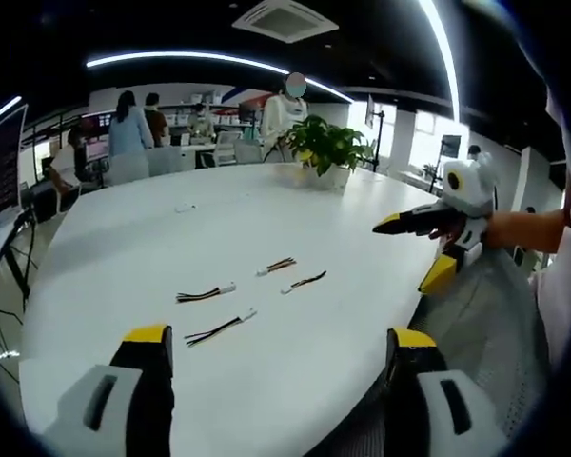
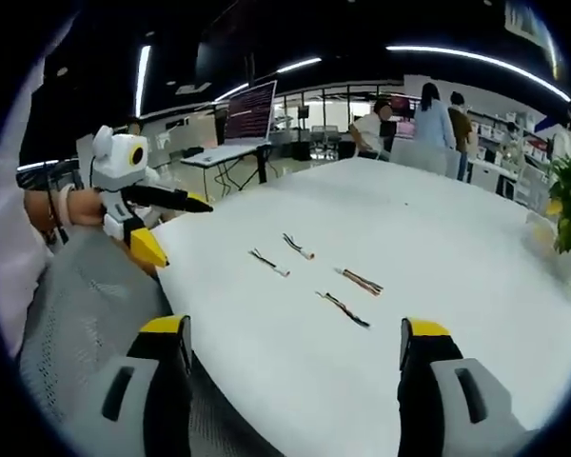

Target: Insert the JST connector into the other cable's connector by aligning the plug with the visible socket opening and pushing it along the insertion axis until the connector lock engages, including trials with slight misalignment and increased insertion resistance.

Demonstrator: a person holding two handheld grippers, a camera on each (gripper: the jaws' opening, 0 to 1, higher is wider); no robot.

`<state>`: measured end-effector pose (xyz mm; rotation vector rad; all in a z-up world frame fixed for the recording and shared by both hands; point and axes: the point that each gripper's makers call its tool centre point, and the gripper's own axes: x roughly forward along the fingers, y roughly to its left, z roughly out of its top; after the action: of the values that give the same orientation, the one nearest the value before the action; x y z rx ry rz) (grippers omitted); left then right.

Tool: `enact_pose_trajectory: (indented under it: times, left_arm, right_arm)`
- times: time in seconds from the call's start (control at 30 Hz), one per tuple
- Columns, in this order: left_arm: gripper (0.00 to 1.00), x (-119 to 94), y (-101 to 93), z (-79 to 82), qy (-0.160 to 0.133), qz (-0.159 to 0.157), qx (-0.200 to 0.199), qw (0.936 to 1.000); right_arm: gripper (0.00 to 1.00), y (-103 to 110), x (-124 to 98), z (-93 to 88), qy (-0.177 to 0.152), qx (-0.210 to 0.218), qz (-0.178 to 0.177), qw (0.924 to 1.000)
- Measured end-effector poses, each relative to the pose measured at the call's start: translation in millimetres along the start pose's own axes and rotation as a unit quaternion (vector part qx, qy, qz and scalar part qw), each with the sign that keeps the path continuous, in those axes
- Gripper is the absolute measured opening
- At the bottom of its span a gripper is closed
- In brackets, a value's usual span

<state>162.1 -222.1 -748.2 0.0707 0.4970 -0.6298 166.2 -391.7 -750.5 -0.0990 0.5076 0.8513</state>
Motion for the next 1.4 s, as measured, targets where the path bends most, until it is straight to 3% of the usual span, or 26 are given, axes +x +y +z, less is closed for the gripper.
enact_pose_trajectory:
  times: [0.13, 0.37, 0.5, 0.67, 0.8, 0.97, 1.1, 1.23, 1.4]
  left_arm:
    - [0.92, 0, 1.1, 0.0, -0.001, 0.002, -0.001, 1.0000]
    - [0.92, 0, 0.9, 0.0, -0.001, 0.002, -0.003, 1.0000]
    - [0.92, -1, -1.4, 3.1, -0.006, 0.005, 0.016, 0.9998]
    - [0.93, 1, -3.5, 0.2, 0.008, 0.002, 0.040, 0.9992]
    - [0.95, 2, -4.8, -0.8, 0.014, -0.002, 0.037, 0.9992]
    - [0.94, 2, -8.6, 2.3, 0.010, -0.014, 0.025, 0.9995]
    - [0.91, 1, -8.7, 0.4, 0.024, -0.018, 0.021, 0.9993]
    - [0.92, -2, -9.8, 14.9, -0.009, -0.031, -0.010, 0.9994]
    - [0.94, -2, -2.5, 17.9, 0.000, -0.019, 0.007, 0.9998]
  right_arm:
    - [0.89, -1, -1, 0.8, -0.006, 0.029, 0.009, 0.9995]
    - [0.89, 5, 1, -1.3, 0.002, 0.005, 0.011, 0.9999]
    - [0.89, 7, 2, -3.0, 0.007, 0.002, 0.016, 0.9998]
    - [0.89, 10, 2, -2.9, 0.009, -0.005, 0.020, 0.9998]
    - [0.84, 14, 3, -5.1, 0.018, -0.010, 0.028, 0.9994]
    - [0.85, 17, 6, -4.0, 0.019, -0.012, 0.036, 0.9991]
    - [0.88, 18, 8, 1.8, 0.007, -0.011, 0.042, 0.9990]
    - [0.87, 16, 6, 8.7, 0.001, -0.015, 0.043, 0.9989]
    - [0.87, 10, 4, 14.7, -0.001, -0.016, 0.038, 0.9991]
